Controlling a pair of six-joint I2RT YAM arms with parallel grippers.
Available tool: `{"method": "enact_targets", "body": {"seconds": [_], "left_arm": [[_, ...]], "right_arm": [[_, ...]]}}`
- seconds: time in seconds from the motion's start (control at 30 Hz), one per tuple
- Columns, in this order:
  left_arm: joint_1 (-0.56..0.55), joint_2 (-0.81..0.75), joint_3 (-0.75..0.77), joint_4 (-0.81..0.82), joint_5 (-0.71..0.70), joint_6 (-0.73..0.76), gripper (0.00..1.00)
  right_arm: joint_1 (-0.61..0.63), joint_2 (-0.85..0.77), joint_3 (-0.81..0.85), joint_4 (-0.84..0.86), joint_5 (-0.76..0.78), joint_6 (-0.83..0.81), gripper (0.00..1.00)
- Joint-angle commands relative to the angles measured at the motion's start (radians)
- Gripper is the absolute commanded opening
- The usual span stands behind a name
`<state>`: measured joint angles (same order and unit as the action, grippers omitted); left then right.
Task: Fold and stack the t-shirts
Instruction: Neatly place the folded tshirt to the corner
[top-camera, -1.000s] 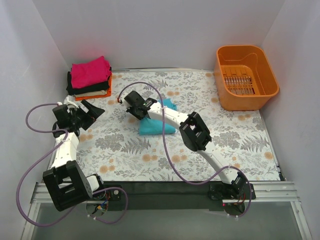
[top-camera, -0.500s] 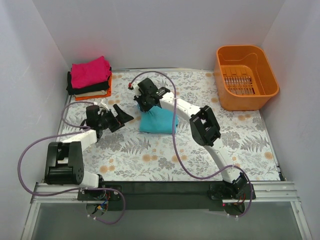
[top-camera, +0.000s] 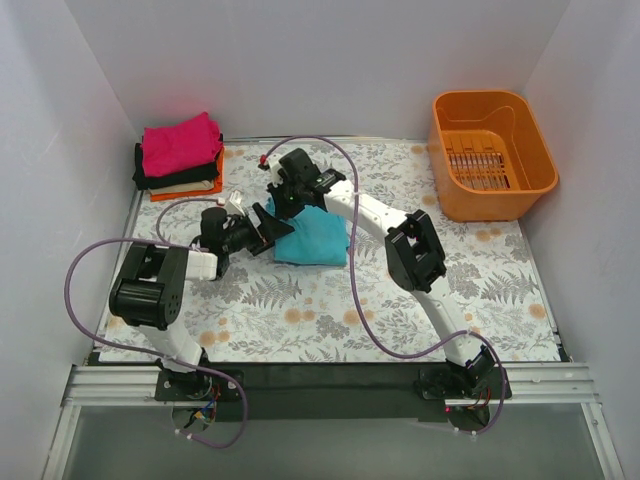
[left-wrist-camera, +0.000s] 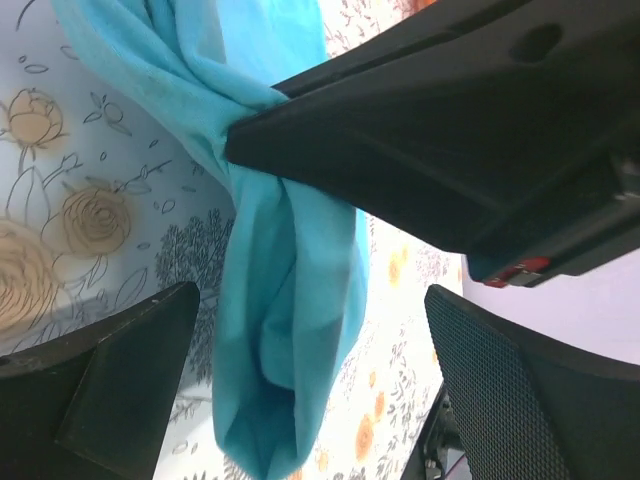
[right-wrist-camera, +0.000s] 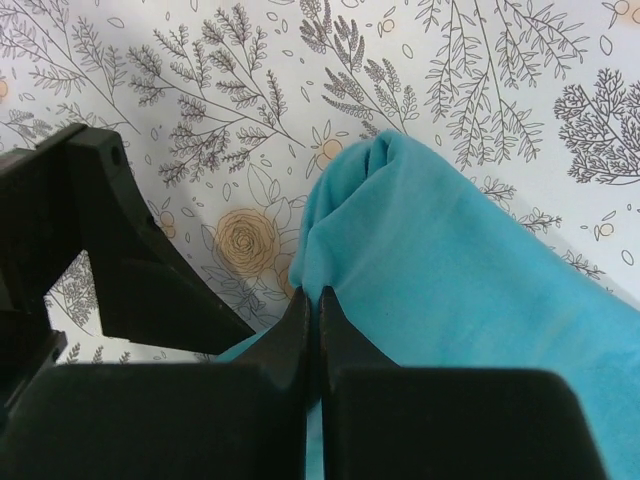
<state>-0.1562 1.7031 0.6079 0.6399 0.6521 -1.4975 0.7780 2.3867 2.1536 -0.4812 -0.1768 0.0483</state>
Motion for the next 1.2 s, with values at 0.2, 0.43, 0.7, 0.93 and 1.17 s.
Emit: {"method": "enact_targets", "body": {"seconds": [0.2, 0.43, 0.7, 0.93, 1.17], "left_arm": [[-0.043, 0.13, 0.024, 0.159, -0.052, -0.087, 0.83], [-0.08, 0.202, 0.084, 0.214, -0.088, -0.142, 0.72], [-0.072, 0.239, 0.162, -0.01, -0.16, -0.13, 0.43], [-0.045, 0.231, 0.445, -0.704, -0.327, 0.203, 0.0], [-0.028, 0.357, 0.737, -1.063, -0.721, 0.656, 0.0]], "right_arm": [[-0.023, -0.04, 0.009, 0.099, -0.05, 0.088, 0.01], [-0.028, -0.032, -0.006, 0.122, -0.044, 0.117, 0.01], [-0.057, -0.049, -0.029, 0.128, 0.014, 0.156, 0.01], [-0.118, -0.104, -0.037, 0.13, 0.138, 0.118, 0.39], [-0.193, -0.227, -0.109, 0.131, 0.215, 0.05, 0.73]]}}
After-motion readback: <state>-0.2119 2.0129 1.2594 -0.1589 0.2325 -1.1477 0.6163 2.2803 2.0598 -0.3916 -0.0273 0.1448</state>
